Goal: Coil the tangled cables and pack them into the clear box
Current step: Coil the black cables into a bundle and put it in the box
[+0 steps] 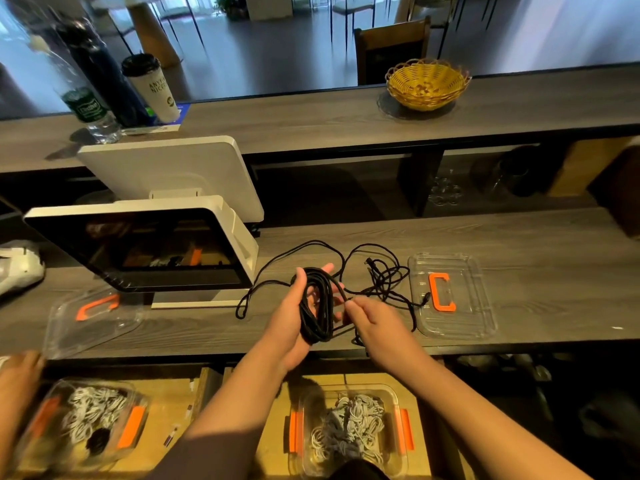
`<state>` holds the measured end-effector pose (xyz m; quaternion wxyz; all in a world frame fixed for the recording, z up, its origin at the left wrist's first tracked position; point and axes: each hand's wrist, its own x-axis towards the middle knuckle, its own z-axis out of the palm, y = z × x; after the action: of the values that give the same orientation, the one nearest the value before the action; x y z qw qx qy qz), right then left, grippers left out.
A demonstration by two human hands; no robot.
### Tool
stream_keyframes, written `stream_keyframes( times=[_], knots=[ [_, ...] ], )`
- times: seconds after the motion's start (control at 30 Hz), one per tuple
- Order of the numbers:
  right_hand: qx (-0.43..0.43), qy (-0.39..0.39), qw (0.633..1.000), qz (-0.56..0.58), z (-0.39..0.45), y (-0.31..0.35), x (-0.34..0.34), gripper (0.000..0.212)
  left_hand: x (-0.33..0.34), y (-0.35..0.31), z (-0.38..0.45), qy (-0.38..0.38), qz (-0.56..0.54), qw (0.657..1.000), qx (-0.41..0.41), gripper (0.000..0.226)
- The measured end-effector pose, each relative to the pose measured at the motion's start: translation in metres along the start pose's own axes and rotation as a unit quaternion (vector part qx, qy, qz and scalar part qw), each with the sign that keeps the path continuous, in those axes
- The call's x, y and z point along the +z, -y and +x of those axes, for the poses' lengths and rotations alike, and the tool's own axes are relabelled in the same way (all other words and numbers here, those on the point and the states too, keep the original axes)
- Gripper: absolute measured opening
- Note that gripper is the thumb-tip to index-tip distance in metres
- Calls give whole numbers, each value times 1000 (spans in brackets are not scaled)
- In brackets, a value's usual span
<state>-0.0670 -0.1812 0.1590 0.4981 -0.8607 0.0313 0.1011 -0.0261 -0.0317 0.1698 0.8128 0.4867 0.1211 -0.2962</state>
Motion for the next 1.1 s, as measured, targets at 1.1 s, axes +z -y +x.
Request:
stream_keyframes(
  times=[1.1],
  knots=[
    [-202, -9, 961, -191, -4, 31, -42, 17, 29, -15, -2, -6, 388, 921, 20, 50]
  ],
)
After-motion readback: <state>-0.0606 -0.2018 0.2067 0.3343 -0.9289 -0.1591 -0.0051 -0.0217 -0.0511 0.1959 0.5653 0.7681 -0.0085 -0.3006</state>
